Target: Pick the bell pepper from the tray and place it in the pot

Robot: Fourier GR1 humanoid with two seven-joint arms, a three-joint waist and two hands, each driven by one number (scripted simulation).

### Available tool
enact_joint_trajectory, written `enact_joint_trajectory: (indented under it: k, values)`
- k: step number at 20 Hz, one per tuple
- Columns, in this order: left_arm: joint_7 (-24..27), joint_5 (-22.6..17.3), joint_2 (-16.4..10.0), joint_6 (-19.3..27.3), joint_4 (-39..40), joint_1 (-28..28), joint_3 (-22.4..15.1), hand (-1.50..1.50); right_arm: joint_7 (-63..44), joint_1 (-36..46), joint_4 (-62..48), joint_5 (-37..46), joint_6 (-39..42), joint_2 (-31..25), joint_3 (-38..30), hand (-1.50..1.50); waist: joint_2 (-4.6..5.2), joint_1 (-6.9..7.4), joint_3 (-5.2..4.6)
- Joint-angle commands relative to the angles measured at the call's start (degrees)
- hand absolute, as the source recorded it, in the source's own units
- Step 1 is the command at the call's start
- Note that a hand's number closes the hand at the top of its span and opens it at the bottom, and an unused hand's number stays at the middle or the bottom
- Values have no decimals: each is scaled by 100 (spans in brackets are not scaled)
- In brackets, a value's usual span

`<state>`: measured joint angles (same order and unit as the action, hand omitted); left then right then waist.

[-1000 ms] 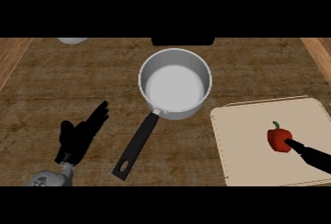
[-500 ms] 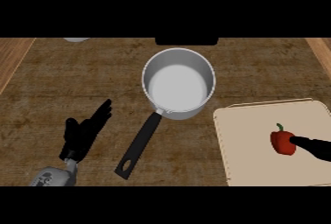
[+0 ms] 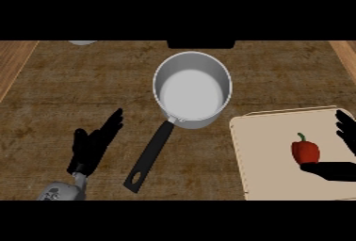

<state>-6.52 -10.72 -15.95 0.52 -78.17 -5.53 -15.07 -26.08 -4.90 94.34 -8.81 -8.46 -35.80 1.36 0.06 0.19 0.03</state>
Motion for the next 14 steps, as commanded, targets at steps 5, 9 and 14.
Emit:
enact_joint_trajectory:
  k: [5, 9, 14]
  values:
    - [88, 297, 205, -206, 297, -163, 385, 0, 790, -264, -345, 678, 87, 543, -430, -150, -8, -39, -3]
    - [204, 254, 138, -455, 282, -9, 566, 0, 1695, -551, -986, 334, 676, 567, -967, -150, -8, -40, -2]
    - [-127, 280, 189, -473, 25, 2, 535, 0, 2282, -403, -1224, -90, 925, 1118, -1029, -150, -8, -30, 0]
